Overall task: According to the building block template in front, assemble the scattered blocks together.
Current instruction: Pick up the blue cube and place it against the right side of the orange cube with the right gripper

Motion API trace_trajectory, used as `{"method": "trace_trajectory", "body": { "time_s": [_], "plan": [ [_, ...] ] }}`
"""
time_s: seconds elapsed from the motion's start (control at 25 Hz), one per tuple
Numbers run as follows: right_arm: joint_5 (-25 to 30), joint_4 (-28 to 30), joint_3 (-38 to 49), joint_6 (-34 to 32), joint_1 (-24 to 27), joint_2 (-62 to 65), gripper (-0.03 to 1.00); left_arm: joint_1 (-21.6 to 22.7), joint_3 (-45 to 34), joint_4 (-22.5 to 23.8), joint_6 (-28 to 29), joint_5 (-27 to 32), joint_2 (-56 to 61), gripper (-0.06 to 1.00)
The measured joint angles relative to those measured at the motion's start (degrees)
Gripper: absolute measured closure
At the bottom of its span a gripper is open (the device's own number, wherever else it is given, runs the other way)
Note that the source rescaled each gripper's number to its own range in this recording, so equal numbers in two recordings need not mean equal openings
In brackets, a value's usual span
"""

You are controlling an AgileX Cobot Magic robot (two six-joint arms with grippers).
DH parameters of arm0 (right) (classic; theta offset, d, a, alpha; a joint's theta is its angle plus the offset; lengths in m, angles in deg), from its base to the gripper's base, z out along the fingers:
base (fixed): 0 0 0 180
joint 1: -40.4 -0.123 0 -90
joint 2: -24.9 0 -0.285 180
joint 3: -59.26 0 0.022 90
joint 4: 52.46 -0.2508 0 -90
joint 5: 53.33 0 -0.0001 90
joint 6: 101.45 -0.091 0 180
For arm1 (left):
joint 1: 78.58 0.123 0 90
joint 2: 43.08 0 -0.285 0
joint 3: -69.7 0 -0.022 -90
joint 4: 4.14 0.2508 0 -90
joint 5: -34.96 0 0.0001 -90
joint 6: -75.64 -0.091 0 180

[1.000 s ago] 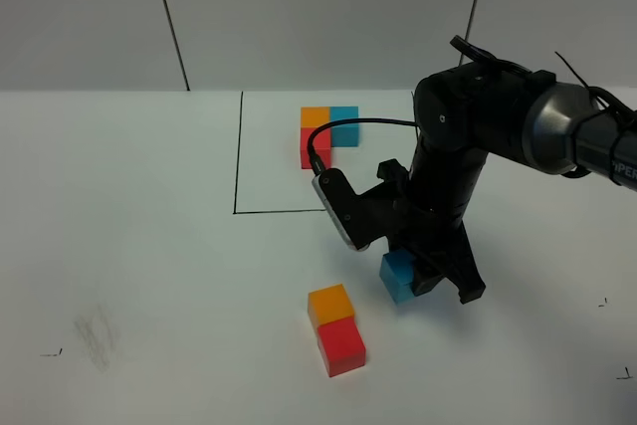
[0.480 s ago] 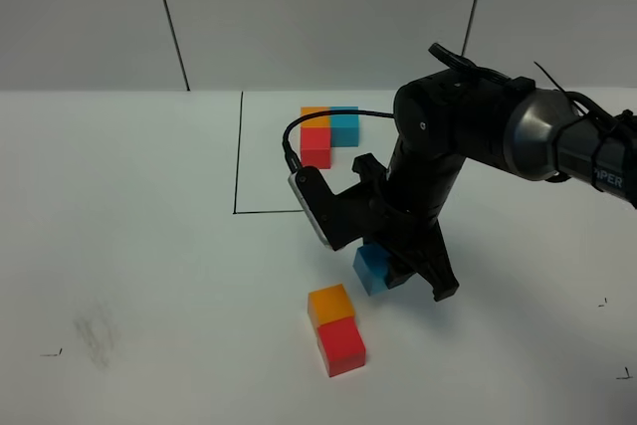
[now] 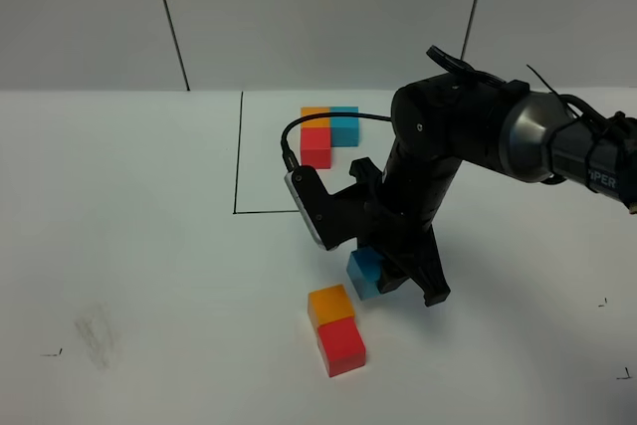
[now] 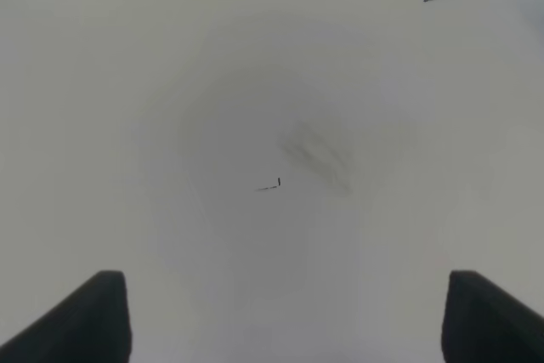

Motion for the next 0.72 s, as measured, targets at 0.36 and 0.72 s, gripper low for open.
{"method": "trace_trajectory", "body": {
  "time_s": [0.36, 0.72],
  "plan": [
    [0.1, 0.6, 0.0, -0.4, 0.0, -1.1, 0.96, 0.0, 0.0, 0.0, 0.0, 0.0, 0.0, -0.04],
    [0.4, 0.6, 0.0, -1.9, 0.0, -2.1, 0.96, 0.0, 0.0, 0.0, 0.0, 0.0, 0.0, -0.04]
  ]
}}
